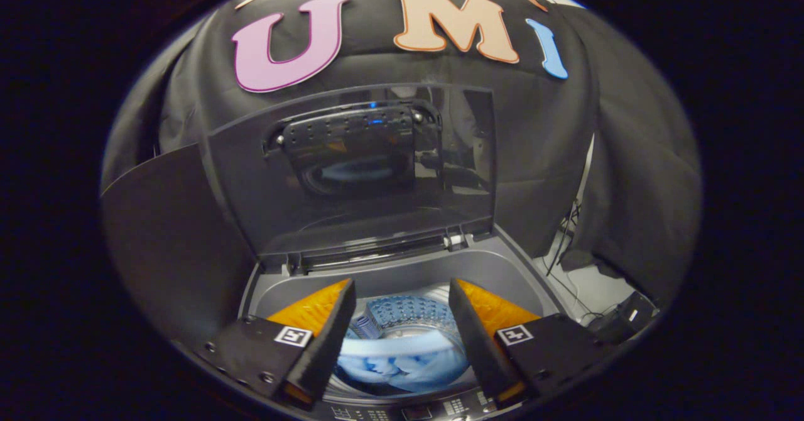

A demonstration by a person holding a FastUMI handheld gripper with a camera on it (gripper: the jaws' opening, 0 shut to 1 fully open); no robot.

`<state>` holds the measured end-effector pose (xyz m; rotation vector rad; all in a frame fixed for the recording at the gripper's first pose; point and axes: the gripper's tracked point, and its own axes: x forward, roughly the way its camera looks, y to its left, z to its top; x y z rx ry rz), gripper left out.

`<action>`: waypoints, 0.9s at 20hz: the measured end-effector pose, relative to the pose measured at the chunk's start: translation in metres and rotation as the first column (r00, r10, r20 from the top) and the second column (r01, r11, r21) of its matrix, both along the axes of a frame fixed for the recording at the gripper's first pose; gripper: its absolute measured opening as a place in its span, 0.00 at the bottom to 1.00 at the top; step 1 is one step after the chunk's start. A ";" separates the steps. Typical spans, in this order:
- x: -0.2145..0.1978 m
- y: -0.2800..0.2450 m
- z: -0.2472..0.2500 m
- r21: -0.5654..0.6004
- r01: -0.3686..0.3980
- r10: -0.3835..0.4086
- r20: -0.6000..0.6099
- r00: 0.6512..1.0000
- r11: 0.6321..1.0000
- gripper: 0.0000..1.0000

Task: Put the clothes into the washing machine and then close the washing machine lid.

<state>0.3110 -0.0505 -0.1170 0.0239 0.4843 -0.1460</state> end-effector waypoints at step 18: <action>0.019 0.011 0.173 -0.035 -0.050 0.059 0.315 0.947 0.998 0.96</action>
